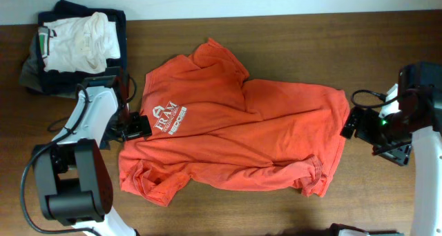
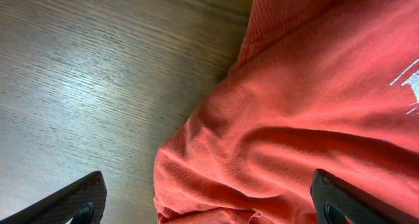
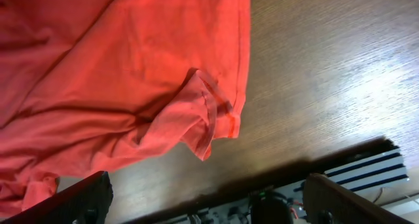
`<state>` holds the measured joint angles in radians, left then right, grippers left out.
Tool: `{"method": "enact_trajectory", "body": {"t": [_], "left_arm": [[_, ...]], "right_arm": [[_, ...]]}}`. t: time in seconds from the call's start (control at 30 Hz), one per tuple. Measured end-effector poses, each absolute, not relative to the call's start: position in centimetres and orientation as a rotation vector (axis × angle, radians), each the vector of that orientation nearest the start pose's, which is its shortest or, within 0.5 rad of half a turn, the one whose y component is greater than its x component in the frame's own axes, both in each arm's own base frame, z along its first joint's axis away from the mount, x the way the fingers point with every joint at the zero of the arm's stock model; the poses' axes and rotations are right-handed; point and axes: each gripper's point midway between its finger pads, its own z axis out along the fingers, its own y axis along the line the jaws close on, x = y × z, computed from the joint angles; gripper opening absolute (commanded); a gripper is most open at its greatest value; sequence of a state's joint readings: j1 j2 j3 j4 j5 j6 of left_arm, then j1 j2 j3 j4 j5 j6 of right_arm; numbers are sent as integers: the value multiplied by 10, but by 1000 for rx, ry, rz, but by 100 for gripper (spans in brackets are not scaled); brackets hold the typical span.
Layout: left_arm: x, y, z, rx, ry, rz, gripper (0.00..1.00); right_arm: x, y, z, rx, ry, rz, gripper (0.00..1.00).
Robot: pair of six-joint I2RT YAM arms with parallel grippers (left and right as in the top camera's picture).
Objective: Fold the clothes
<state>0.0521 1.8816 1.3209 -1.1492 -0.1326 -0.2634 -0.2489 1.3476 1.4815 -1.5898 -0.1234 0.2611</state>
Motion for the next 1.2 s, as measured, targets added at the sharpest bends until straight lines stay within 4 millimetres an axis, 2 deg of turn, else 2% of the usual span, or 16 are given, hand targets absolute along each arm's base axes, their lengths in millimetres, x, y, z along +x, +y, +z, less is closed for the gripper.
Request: {"method": "enact_trajectory", "body": {"t": [0.1, 0.2, 0.33, 0.37, 0.43, 0.47, 0.53, 0.57, 0.67, 0.7, 0.8, 0.87, 0.9, 1.0, 1.07, 1.2], "left_arm": [[307, 39, 54, -495, 3180, 229, 99], [312, 34, 98, -488, 3040, 149, 99], [316, 27, 137, -475, 2905, 62, 99], [320, 27, 138, -473, 2889, 51, 94], [333, 22, 140, -466, 2843, -6, 79], [340, 17, 142, -453, 2818, -55, 79], [364, 2, 151, -367, 2730, -164, 81], [378, -10, 159, -296, 2676, -222, 84], [400, -57, 172, -82, 2582, -339, 86], [402, -71, 170, -31, 2578, -360, 93], [400, -95, 148, 63, 2635, -360, 94], [401, -98, 127, 72, 2689, -324, 94], [402, -96, 118, 71, 2710, -309, 95], [403, -94, 103, 65, 2745, -289, 96], [404, -94, 102, 64, 2745, -285, 97], [407, -94, 103, 65, 2733, -286, 99]], "right_arm": [[223, -11, 220, 625, 2969, 228, 99], [222, 23, 220, 457, 3014, 241, 99], [232, 42, 221, 367, 2980, 191, 99], [242, 43, 222, 351, 2936, 173, 94], [275, 39, 225, 357, 2822, 148, 60], [287, 39, 224, 369, 2795, 146, 61], [317, 38, 214, 378, 2753, 125, 73], [336, 36, 201, 386, 2752, 98, 74], [371, 25, 152, 414, 2801, -36, 74], [381, 19, 130, 434, 2829, -75, 74], [388, -11, 77, 543, 2919, -162, 75], [389, -36, 59, 638, 2931, -186, 77], [389, -56, 54, 705, 2918, -198, 78], [402, -89, 56, 721, 2854, -139, 80], [408, -97, 56, 685, 2840, -80, 80], [416, -92, 40, 614, 2861, -12, 80]]}}
